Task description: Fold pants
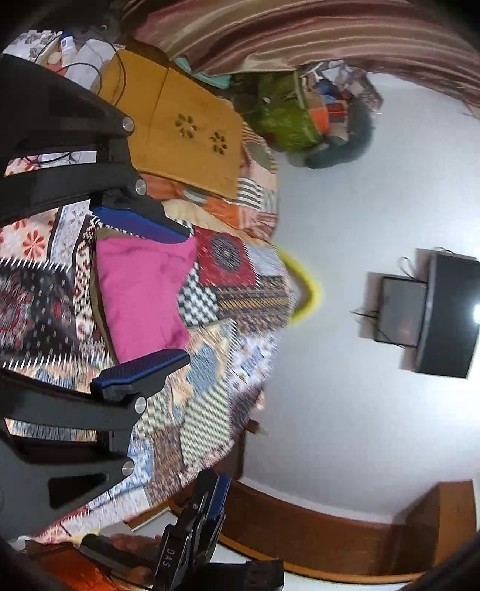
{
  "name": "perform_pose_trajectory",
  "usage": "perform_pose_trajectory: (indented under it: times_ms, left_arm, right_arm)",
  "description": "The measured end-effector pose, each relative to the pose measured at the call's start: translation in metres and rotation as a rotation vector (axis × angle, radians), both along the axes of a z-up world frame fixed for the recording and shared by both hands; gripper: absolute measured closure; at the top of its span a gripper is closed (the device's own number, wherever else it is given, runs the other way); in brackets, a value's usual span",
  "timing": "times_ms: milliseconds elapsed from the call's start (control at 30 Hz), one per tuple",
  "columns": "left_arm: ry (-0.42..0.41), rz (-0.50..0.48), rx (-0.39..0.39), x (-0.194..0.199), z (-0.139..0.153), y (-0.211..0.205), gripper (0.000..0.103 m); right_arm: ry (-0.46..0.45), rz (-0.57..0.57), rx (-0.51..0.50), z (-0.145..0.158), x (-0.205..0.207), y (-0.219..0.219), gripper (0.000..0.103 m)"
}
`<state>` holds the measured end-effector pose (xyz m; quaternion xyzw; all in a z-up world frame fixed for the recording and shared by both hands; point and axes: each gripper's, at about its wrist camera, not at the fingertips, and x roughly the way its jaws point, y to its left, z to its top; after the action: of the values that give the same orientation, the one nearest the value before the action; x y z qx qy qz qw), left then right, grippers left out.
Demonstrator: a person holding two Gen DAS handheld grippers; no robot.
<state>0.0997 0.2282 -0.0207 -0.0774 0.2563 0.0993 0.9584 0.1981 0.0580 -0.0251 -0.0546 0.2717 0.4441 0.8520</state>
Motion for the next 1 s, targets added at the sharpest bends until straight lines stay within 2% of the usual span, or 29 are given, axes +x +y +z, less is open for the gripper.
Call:
perform_pose_trajectory:
  times_ms: [167, 333, 533, 667, 767, 833, 900, 967, 1000]
  left_arm:
    - [-0.085, 0.009, 0.039, -0.041, 0.034, -0.034, 0.044]
    - [-0.179, 0.005, 0.084, -0.086, 0.063, -0.072, 0.043]
    - [-0.253, 0.012, 0.141, -0.125, 0.075, -0.112, 0.037]
    - [-0.288, 0.014, 0.133, -0.141, 0.076, -0.126, 0.033]
    - [-0.307, 0.028, 0.131, -0.152, 0.076, -0.132, 0.030]
    - [-0.313, 0.030, 0.116, -0.157, 0.075, -0.133, 0.020]
    - [-0.316, 0.042, 0.110, -0.161, 0.074, -0.134, 0.016]
    - [-0.315, 0.058, 0.118, -0.164, 0.073, -0.134, 0.014]
    - [-0.317, 0.065, 0.119, -0.166, 0.072, -0.135, 0.012]
  right_arm:
    - [-0.081, 0.020, 0.085, 0.035, -0.043, -0.023, 0.056]
    - [-0.149, 0.023, 0.164, 0.058, -0.076, -0.042, 0.056]
    - [-0.233, 0.020, 0.232, 0.073, -0.116, -0.062, 0.056]
    - [-0.282, -0.002, 0.244, 0.075, -0.138, -0.071, 0.055]
    - [-0.316, -0.032, 0.240, 0.072, -0.149, -0.075, 0.048]
    - [-0.322, -0.047, 0.237, 0.069, -0.154, -0.077, 0.047]
    - [-0.320, -0.061, 0.232, 0.068, -0.158, -0.080, 0.045]
    - [-0.316, -0.073, 0.233, 0.068, -0.161, -0.083, 0.033]
    - [-0.316, -0.081, 0.235, 0.067, -0.162, -0.085, 0.032]
